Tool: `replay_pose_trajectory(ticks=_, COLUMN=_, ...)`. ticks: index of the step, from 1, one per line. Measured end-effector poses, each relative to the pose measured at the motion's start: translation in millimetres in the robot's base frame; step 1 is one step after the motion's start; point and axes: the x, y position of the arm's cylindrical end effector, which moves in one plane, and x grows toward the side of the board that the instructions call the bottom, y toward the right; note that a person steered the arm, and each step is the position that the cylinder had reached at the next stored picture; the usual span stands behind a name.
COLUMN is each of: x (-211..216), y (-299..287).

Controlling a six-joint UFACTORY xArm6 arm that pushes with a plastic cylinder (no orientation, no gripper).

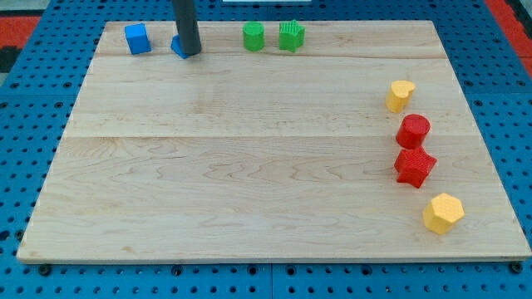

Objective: Move your arm closer to yellow heart

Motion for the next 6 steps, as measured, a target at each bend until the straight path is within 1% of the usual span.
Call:
replay_pose_trajectory(ticks=1, x=5.7, y=2.4)
replay_pose_trajectory(ticks=2, x=51.5, y=31.7)
replay_pose_trajectory(ticks=3, x=84.7, y=64.1)
replay_pose_trajectory(ticks=4, x=96.9, y=154.9)
replay_pose_trajectory(ticks=5, x=92.1, y=245.7)
replay_pose_trajectory(ticks=6, x=72.0, y=335.9)
